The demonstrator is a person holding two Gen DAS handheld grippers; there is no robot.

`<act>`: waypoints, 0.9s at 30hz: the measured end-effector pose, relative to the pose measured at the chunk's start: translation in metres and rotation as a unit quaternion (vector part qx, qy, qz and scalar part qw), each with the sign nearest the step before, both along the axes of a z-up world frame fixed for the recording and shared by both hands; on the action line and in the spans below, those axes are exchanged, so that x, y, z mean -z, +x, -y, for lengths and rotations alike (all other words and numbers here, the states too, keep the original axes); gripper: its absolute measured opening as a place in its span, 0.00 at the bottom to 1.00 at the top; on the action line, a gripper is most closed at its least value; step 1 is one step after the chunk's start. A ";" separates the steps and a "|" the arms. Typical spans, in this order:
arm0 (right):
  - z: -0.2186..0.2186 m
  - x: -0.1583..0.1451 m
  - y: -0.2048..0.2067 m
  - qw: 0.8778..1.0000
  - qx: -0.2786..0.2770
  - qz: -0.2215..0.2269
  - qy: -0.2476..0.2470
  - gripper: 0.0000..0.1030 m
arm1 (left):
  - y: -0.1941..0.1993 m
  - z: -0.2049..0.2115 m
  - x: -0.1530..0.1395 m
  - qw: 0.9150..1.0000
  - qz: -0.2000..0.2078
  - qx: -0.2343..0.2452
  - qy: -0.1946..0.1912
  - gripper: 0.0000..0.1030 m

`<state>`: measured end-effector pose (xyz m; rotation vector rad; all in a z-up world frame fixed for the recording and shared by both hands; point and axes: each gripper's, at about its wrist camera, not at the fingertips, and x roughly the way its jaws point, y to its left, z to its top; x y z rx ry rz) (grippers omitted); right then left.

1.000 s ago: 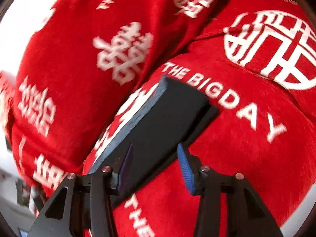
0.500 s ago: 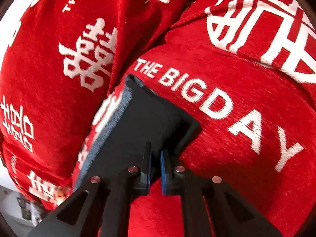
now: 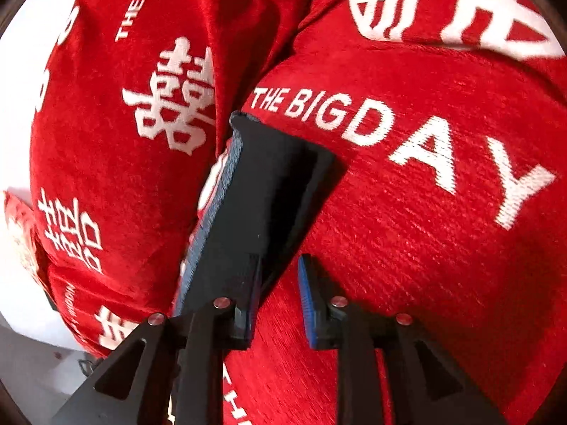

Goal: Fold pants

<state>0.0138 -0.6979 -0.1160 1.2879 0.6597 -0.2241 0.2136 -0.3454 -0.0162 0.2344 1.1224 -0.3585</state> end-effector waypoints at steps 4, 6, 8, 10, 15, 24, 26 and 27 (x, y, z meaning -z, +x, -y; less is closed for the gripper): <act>-0.001 -0.004 0.001 1.000 -0.006 0.006 -0.003 0.34 | -0.001 0.029 0.008 1.000 -0.007 0.015 0.014 0.99; -0.003 -0.007 0.001 1.000 -0.012 0.008 -0.008 0.39 | -0.001 0.037 0.013 0.999 -0.009 0.016 0.028 0.99; -0.004 -0.008 0.002 1.000 -0.016 0.007 -0.014 0.42 | -0.003 0.039 0.013 1.000 -0.005 0.013 0.027 0.99; -0.003 -0.008 0.003 1.000 -0.016 0.007 -0.021 0.42 | -0.003 0.037 0.013 1.000 -0.008 0.010 0.024 0.99; 0.004 -0.005 0.007 1.000 -0.008 0.006 -0.027 0.42 | -0.001 0.036 0.014 1.000 -0.012 0.006 0.019 0.99; 0.009 -0.012 0.024 0.998 -0.016 0.005 -0.055 0.45 | 0.000 0.037 0.015 1.000 -0.009 0.007 0.019 0.99; 0.010 -0.017 0.032 0.997 -0.020 0.013 -0.068 0.47 | 0.000 0.038 0.015 1.000 -0.008 0.009 0.020 0.99; 0.010 -0.020 0.036 0.997 -0.023 0.023 -0.077 0.47 | 0.000 0.038 0.016 1.000 -0.007 0.010 0.020 0.99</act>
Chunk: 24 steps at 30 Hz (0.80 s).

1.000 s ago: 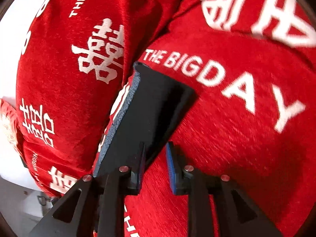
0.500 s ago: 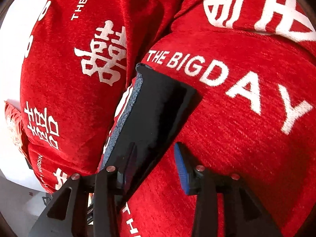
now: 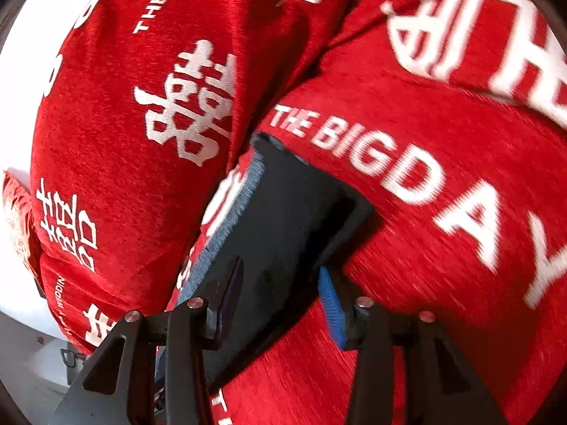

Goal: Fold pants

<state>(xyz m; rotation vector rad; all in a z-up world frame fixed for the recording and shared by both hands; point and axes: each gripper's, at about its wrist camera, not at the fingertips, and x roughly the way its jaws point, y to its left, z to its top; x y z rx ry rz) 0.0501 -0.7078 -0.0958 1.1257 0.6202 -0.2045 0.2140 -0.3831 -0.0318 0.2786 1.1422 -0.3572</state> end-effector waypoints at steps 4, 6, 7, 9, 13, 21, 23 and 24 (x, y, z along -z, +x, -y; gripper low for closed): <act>-0.003 0.000 0.011 1.000 -0.007 -0.001 -0.011 0.52 | 0.002 0.000 -0.003 1.000 -0.006 0.007 -0.001 0.99; -0.005 0.008 0.009 1.000 -0.007 -0.004 -0.008 0.50 | 0.002 0.003 -0.012 1.000 -0.004 0.017 -0.009 0.99; -0.007 0.007 0.008 1.000 -0.008 -0.001 -0.016 0.50 | 0.002 0.007 -0.018 1.000 0.002 0.023 -0.014 0.99; -0.009 0.004 0.013 1.000 -0.011 -0.012 -0.025 0.50 | 0.002 0.020 -0.028 0.999 0.018 0.035 -0.021 0.99; -0.007 0.002 0.015 1.000 -0.005 -0.003 -0.012 0.14 | 0.007 0.050 -0.036 0.998 0.040 0.048 -0.007 0.99; -0.018 -0.026 0.014 0.998 -0.024 0.026 -0.046 0.13 | -0.003 0.055 0.009 0.999 0.017 0.034 -0.015 0.99; -0.029 -0.048 0.018 0.995 -0.042 0.027 -0.089 0.13 | 0.000 0.058 0.009 0.999 0.009 0.036 -0.011 0.99; -0.038 -0.062 0.021 0.991 -0.052 0.021 -0.120 0.13 | 0.000 0.059 0.009 0.999 0.009 0.037 -0.008 1.00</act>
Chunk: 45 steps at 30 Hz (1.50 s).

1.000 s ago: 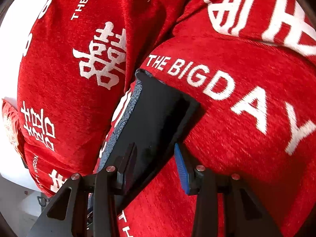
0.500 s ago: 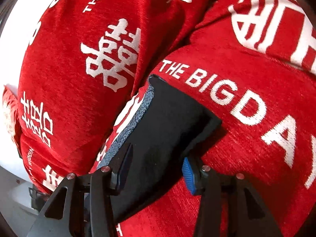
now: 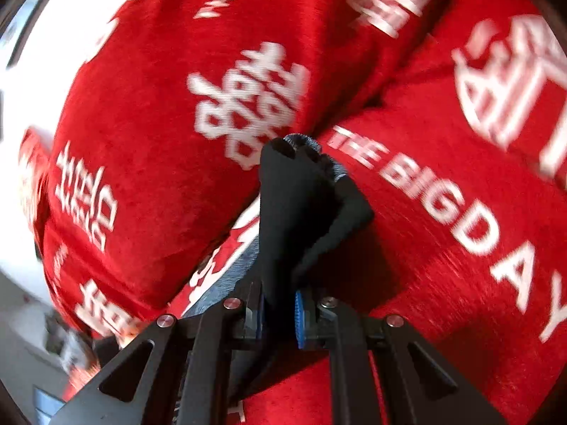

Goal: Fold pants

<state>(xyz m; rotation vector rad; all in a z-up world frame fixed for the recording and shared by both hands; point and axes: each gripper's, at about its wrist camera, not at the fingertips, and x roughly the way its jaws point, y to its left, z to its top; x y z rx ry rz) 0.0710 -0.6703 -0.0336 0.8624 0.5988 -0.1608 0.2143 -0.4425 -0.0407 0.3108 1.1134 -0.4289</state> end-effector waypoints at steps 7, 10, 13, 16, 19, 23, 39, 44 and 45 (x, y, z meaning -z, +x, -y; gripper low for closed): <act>-0.080 -0.083 0.022 0.983 -0.080 -0.012 -0.164 0.13 | -0.001 -0.027 -0.017 0.998 -0.046 -0.005 -0.041 0.99; -0.121 -0.104 0.030 0.970 -0.117 -0.019 -0.210 0.13 | -0.012 -0.076 -0.045 0.998 0.010 -0.014 -0.055 0.99; -0.172 -0.114 0.041 0.951 -0.157 -0.030 -0.263 0.13 | -0.021 -0.141 -0.060 0.997 0.056 -0.040 -0.045 0.99; -0.227 -0.103 0.060 0.935 -0.198 -0.049 -0.290 0.13 | -0.022 -0.210 -0.052 0.995 0.036 -0.086 -0.046 0.99; -0.289 -0.072 0.082 0.913 -0.243 -0.082 -0.317 0.15 | -0.018 -0.270 -0.038 0.989 0.009 -0.142 -0.043 0.99; -0.362 -0.013 0.109 0.867 -0.289 -0.157 -0.375 0.24 | -0.025 -0.327 -0.022 0.978 -0.018 -0.203 -0.042 0.99; -0.262 -0.041 0.058 0.971 -0.222 -0.082 -0.010 0.55 | -0.029 -0.308 -0.045 0.989 0.005 -0.126 -0.075 0.99; -0.222 0.003 0.054 0.971 -0.190 -0.087 0.112 0.51 | -0.018 -0.258 -0.053 0.993 -0.002 -0.077 -0.091 0.99; -0.218 0.012 0.053 0.970 -0.183 -0.088 0.135 0.51 | -0.016 -0.250 -0.055 0.993 -0.002 -0.072 -0.093 0.99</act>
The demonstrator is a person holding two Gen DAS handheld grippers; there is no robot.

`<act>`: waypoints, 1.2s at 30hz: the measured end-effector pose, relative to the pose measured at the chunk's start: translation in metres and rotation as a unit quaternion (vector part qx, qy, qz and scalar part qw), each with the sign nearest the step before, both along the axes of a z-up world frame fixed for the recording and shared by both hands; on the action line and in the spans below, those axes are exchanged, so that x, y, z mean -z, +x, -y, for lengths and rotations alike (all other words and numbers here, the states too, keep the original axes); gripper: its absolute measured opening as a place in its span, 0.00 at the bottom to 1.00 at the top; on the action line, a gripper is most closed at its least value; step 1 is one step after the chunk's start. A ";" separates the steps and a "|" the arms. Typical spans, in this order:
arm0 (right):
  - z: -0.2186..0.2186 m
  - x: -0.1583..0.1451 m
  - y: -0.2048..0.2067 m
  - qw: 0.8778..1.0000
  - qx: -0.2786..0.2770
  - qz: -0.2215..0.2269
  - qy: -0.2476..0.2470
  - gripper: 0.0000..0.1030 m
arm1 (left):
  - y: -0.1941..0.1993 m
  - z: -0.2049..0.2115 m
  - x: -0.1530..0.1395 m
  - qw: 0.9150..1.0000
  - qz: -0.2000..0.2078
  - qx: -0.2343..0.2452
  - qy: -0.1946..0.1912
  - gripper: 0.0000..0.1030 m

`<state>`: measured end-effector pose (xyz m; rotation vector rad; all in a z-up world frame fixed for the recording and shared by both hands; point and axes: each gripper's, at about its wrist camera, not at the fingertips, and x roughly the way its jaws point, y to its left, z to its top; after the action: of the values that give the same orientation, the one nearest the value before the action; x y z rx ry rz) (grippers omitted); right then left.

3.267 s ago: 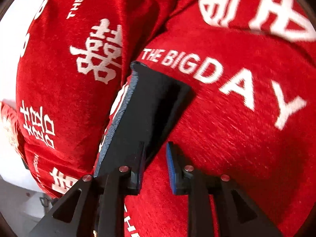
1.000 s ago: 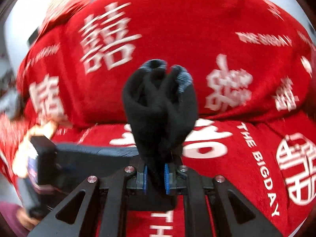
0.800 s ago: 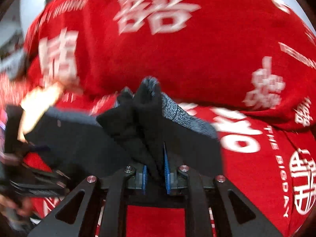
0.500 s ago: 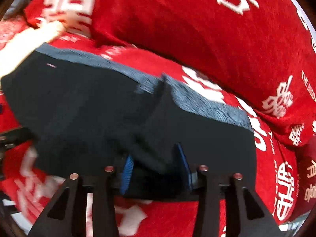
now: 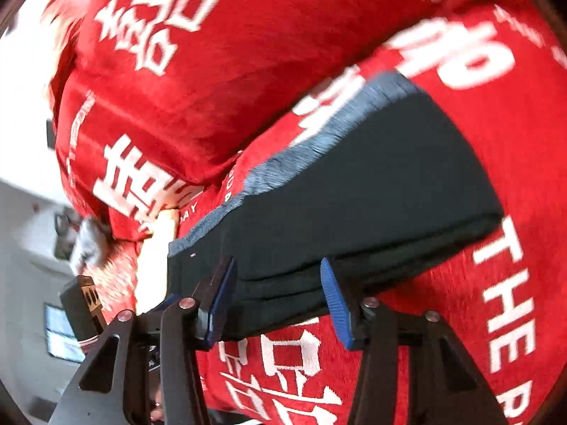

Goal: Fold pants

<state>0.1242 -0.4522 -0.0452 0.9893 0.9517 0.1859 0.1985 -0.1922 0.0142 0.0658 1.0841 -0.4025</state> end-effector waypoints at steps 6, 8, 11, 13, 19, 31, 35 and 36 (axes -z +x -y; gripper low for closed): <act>0.012 0.022 -0.001 0.999 0.014 -0.014 0.051 0.51 | 0.022 0.041 0.007 0.999 -0.016 0.031 0.004 0.83; 0.015 0.023 0.000 0.998 0.024 -0.005 0.051 0.51 | 0.027 0.050 0.015 0.999 -0.030 0.043 0.004 0.70; 0.020 0.027 0.003 0.998 0.037 -0.005 0.058 0.51 | 0.032 0.058 0.028 0.997 -0.059 0.057 -0.003 0.60; 0.023 0.037 0.008 0.996 0.047 -0.020 0.071 0.50 | 0.033 0.064 0.033 0.995 -0.068 0.066 -0.007 0.46; 0.029 0.057 0.012 0.984 0.081 -0.024 0.155 0.04 | 0.023 0.067 0.024 0.995 -0.067 0.074 -0.012 0.37; 0.008 0.054 0.015 0.996 0.027 -0.054 0.064 0.04 | 0.014 0.038 0.030 0.999 -0.042 0.016 0.011 0.61; 0.002 0.022 0.016 0.998 -0.052 -0.041 0.010 0.24 | 0.015 0.034 0.015 0.999 -0.020 0.018 0.025 0.63; 0.003 0.013 0.012 0.997 -0.068 -0.031 0.008 0.27 | 0.016 0.033 0.010 0.999 -0.013 0.016 0.030 0.63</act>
<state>0.1366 -0.4550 -0.0581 0.9502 1.0765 0.2789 0.2140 -0.2253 0.0042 0.1312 1.1212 -0.4010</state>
